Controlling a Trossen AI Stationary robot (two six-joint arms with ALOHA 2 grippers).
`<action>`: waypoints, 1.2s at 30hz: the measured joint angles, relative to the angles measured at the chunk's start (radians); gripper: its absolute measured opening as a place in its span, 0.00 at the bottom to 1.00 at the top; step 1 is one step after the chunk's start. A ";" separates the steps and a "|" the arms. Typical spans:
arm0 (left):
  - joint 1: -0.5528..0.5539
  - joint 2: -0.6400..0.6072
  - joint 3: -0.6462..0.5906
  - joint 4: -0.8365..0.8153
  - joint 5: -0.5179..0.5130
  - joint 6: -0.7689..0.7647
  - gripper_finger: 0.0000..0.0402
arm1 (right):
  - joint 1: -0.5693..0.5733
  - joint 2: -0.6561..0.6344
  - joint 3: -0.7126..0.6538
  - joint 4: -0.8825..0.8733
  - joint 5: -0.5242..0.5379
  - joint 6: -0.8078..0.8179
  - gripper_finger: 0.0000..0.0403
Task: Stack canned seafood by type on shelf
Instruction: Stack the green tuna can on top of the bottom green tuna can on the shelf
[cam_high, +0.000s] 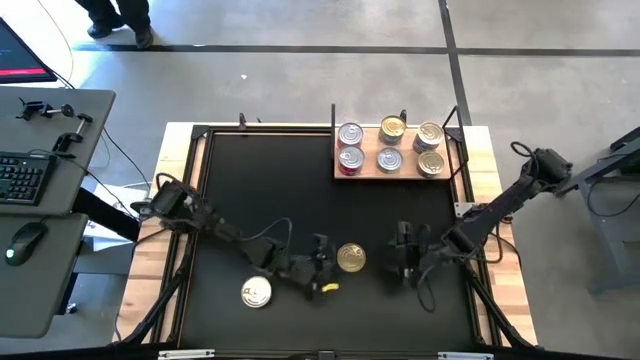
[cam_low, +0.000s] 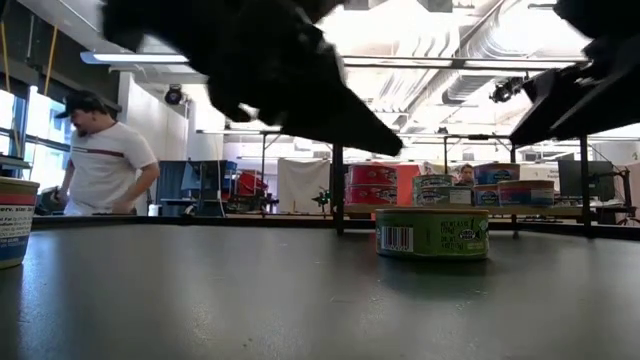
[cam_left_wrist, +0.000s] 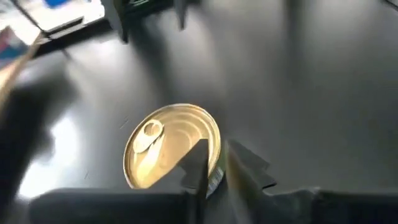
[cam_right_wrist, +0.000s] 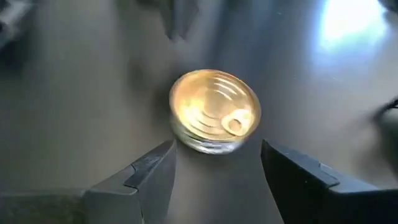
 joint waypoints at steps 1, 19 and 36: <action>0.016 0.010 0.013 -0.005 0.034 0.005 0.13 | 0.015 0.000 0.005 0.001 0.002 0.013 0.56; 0.138 0.137 0.129 -0.124 0.224 0.253 0.25 | 0.107 0.026 0.002 -0.023 0.031 0.129 0.56; 0.180 0.139 0.127 -0.034 0.280 0.135 0.00 | -0.040 0.331 0.068 0.262 -0.091 -0.408 0.63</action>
